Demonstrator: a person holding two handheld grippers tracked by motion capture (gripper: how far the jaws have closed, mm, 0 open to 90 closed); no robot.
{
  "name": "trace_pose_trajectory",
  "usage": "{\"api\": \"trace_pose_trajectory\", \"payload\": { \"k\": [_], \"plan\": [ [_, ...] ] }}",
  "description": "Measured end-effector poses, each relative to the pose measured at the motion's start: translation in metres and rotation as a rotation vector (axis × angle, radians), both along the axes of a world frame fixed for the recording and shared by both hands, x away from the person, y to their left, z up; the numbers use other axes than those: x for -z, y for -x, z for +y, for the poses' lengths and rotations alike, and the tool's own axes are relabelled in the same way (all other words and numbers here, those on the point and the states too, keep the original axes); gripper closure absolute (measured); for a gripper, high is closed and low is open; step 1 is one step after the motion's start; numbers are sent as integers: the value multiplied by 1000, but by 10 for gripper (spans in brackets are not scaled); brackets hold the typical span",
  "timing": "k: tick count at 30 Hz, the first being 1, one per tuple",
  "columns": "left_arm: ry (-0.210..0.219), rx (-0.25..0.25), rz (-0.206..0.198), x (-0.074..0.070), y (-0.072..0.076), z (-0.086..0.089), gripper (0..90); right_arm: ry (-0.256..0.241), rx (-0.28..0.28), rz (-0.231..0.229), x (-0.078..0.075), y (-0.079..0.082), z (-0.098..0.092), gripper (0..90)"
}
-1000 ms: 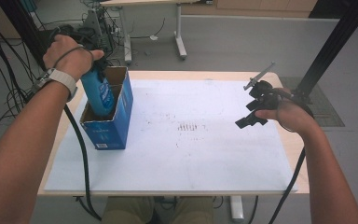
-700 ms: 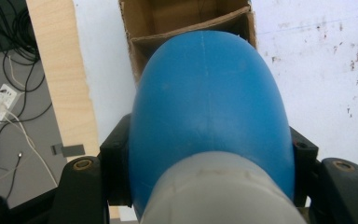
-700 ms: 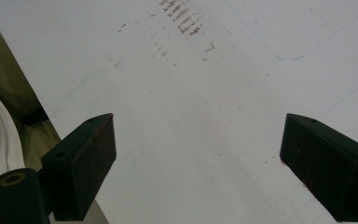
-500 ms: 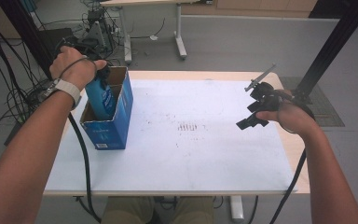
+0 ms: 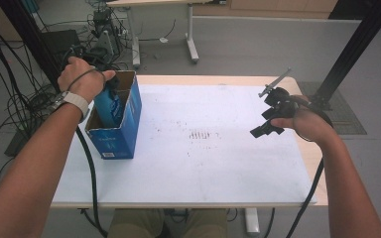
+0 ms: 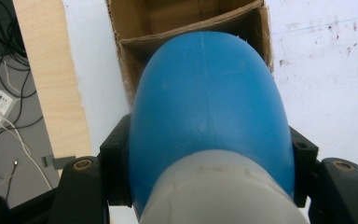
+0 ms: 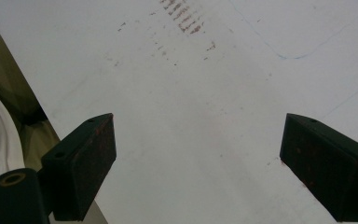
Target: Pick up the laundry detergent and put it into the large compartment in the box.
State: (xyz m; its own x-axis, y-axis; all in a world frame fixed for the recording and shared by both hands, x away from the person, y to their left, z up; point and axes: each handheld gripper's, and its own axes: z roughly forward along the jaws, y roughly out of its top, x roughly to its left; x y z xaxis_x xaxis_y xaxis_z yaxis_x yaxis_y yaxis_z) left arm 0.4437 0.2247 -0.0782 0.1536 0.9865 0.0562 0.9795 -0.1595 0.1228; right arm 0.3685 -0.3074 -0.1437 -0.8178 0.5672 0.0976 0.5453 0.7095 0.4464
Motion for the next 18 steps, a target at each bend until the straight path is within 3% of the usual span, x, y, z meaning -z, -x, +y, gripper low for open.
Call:
{"api": "trace_pose_trajectory", "payload": {
  "k": [18],
  "plan": [
    [-7,4,-6,28,1,-1,378,0,5,10,4,-3,1,106]
  ]
}}
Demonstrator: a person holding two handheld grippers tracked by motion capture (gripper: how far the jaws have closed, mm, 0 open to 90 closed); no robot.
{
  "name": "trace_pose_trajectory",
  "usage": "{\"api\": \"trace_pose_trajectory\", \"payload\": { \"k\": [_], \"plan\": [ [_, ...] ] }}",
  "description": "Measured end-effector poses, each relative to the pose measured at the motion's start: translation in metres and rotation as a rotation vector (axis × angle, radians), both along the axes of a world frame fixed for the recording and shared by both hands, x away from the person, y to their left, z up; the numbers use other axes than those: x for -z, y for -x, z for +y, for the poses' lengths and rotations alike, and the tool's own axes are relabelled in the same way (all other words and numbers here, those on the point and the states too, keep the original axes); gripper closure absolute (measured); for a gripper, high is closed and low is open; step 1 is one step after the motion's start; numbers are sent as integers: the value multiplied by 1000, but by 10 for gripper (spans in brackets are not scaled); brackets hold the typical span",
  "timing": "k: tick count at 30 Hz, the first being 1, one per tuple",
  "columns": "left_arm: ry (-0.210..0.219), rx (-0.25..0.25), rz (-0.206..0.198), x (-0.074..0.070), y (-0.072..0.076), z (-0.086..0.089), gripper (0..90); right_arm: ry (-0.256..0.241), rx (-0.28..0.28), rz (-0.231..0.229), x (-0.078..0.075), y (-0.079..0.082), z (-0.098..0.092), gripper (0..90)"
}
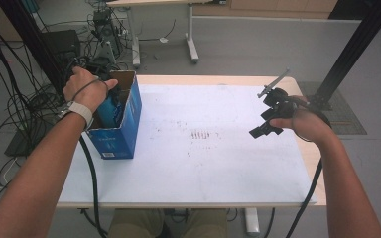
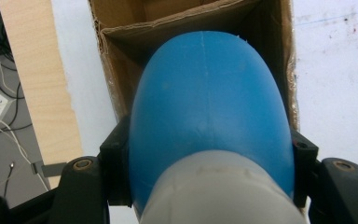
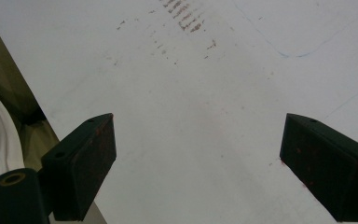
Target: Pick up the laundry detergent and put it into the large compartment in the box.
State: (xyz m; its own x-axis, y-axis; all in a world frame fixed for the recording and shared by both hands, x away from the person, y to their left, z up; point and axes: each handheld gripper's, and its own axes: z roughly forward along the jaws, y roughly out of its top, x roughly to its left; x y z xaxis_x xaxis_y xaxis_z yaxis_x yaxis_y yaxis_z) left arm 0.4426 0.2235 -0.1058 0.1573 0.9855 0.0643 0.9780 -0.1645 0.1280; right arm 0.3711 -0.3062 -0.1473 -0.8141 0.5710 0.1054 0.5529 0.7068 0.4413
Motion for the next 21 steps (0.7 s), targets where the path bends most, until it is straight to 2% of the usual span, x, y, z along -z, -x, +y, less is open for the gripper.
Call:
{"api": "trace_pose_trajectory", "payload": {
  "k": [12,21],
  "plan": [
    [-23,10,4,12,-2,-6,378,-1,2,5,2,-2,0,105],
    [-19,17,9,19,-3,-6,378,0,3,10,3,-3,0,105]
  ]
}}
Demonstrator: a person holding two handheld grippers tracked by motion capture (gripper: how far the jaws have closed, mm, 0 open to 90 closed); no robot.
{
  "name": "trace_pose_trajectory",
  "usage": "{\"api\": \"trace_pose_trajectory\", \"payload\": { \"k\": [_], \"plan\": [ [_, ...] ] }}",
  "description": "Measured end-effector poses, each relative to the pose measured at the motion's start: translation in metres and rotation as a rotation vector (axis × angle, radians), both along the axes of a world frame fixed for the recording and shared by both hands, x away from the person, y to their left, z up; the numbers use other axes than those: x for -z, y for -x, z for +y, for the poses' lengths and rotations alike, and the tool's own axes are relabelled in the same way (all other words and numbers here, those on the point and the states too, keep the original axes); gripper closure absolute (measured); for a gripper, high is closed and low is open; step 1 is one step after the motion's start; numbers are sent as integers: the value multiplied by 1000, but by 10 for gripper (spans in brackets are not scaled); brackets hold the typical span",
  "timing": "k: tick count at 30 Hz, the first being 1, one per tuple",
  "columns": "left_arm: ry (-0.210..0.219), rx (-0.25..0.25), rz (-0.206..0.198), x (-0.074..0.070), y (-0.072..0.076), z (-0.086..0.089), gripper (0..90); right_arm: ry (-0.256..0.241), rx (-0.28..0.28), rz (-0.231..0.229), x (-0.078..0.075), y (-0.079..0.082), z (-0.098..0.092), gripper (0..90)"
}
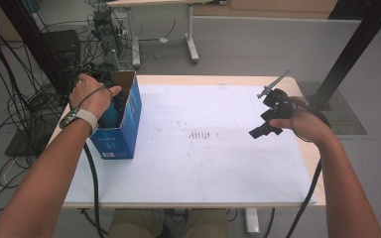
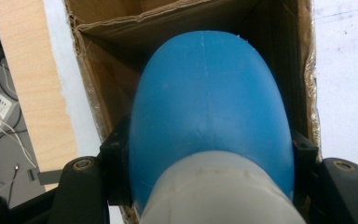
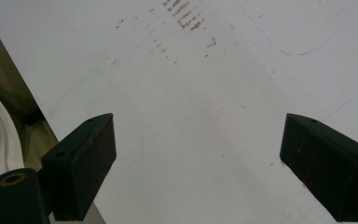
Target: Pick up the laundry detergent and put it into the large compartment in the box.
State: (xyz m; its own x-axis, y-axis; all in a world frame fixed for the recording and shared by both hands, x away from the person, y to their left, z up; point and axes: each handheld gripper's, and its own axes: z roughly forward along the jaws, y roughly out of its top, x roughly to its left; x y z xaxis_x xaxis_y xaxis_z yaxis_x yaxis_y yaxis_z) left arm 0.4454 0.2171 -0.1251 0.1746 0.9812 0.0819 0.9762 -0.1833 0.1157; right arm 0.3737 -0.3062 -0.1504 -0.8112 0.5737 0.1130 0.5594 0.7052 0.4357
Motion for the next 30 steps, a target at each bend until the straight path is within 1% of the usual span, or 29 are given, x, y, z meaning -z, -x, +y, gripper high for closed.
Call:
{"api": "trace_pose_trajectory", "payload": {
  "k": [7,13,18,30],
  "plan": [
    [-4,3,5,6,-1,-1,377,-4,2,-1,1,0,-1,105],
    [-21,10,3,9,-1,-5,377,-2,2,2,2,0,-1,105],
    [-15,10,2,11,-1,-5,377,-3,4,4,2,0,-2,105],
    [-16,12,20,23,-3,-6,377,-4,7,7,4,0,-3,105]
  ]
}}
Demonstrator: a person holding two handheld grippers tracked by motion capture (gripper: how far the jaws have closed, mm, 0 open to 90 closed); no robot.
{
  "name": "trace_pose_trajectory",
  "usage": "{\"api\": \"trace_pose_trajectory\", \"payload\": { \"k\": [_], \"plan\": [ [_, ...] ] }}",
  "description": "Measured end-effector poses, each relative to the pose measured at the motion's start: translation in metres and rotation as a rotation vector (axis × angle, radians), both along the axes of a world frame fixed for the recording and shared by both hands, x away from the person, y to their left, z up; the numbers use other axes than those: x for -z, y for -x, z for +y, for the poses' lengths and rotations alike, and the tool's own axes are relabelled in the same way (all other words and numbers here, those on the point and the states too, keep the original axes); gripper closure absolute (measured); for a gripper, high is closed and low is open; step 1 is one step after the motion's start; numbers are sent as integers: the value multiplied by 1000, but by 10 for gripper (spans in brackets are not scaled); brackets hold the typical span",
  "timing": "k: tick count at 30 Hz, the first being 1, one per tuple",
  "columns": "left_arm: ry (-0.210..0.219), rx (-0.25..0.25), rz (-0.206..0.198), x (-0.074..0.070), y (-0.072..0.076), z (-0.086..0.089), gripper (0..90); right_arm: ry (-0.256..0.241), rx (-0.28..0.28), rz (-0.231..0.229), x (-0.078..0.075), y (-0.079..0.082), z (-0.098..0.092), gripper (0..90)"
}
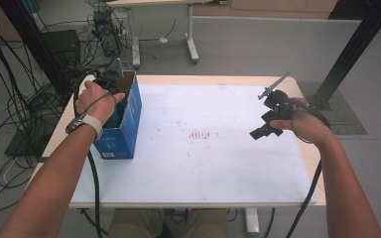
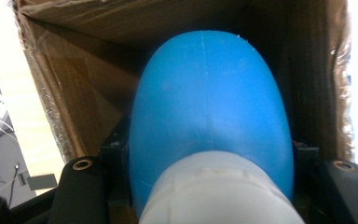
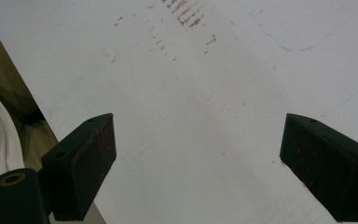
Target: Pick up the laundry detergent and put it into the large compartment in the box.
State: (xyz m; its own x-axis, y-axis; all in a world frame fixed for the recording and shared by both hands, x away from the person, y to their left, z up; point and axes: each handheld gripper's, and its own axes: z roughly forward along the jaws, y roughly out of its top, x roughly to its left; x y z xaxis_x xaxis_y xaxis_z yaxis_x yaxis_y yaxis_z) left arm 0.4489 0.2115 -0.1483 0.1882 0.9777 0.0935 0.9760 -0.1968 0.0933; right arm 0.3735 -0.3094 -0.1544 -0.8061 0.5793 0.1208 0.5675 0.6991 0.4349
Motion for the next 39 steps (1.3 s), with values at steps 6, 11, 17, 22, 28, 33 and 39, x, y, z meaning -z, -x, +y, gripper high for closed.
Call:
{"api": "trace_pose_trajectory", "payload": {
  "k": [6,11,17,22,28,33,39],
  "plan": [
    [-3,3,-3,4,1,-1,377,-1,0,1,1,0,1,105],
    [-2,5,-2,4,1,0,377,-1,-2,-1,0,0,1,106],
    [2,6,-4,4,2,1,376,1,1,-1,-1,2,1,105],
    [1,10,-2,4,1,2,376,2,0,-3,-2,2,1,105],
    [3,8,-2,4,1,2,376,2,3,0,-2,2,1,105],
    [5,6,-4,4,1,3,377,4,1,1,-2,1,1,105],
    [8,4,-1,4,1,4,376,4,1,2,-1,1,1,105]
  ]
}}
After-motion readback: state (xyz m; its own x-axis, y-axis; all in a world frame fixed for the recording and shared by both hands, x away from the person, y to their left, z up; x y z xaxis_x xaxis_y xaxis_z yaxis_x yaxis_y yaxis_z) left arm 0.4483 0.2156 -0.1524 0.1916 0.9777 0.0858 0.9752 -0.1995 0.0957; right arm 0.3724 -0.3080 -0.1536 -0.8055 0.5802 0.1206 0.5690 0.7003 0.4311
